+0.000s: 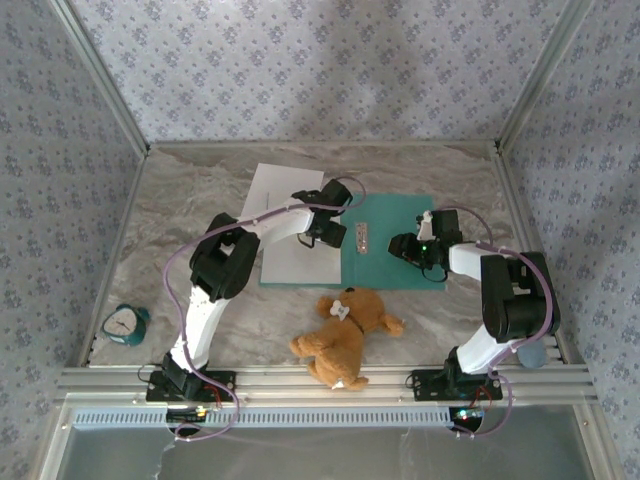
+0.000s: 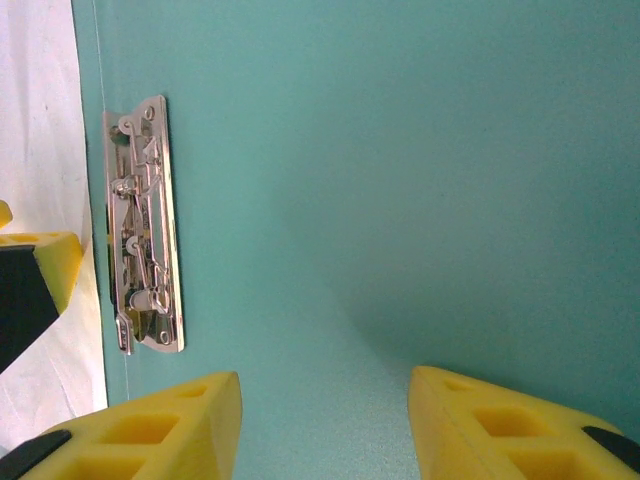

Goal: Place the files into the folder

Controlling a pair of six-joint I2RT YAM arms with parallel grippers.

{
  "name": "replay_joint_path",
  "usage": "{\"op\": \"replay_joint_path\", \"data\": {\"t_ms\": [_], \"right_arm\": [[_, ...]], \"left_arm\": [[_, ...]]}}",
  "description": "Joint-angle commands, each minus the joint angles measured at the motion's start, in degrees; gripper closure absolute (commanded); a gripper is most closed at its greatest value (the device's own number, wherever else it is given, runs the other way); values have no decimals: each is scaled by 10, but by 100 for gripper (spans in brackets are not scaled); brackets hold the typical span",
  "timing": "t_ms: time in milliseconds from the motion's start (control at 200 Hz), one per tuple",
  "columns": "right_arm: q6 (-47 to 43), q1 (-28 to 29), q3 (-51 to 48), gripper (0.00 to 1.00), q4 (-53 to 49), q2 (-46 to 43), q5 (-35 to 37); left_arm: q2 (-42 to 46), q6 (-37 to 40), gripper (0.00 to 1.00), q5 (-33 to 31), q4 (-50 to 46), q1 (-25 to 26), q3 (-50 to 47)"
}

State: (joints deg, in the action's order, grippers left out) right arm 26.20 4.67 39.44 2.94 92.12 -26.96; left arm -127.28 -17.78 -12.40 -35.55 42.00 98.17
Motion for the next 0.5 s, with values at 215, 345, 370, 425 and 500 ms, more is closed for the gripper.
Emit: {"op": "replay_joint_path", "data": {"t_ms": [215,345,370,425,500], "right_arm": [[14,12,-6,50,-20,-11,27],[17,14,-6,50,-19,-9,31],[17,15,-6,50,-19,-9,31],[18,16,-6,50,-19,-10,31],[18,17,-7,50,-21,-11,34]], "left_arm": [[34,33,15,40,13,-2,-70],[43,39,16,44,19,-1,-81],[45,42,16,46,19,-1,-82],[48,44,16,47,21,-2,-87],[51,47,16,47,23,-1,-90]]}}
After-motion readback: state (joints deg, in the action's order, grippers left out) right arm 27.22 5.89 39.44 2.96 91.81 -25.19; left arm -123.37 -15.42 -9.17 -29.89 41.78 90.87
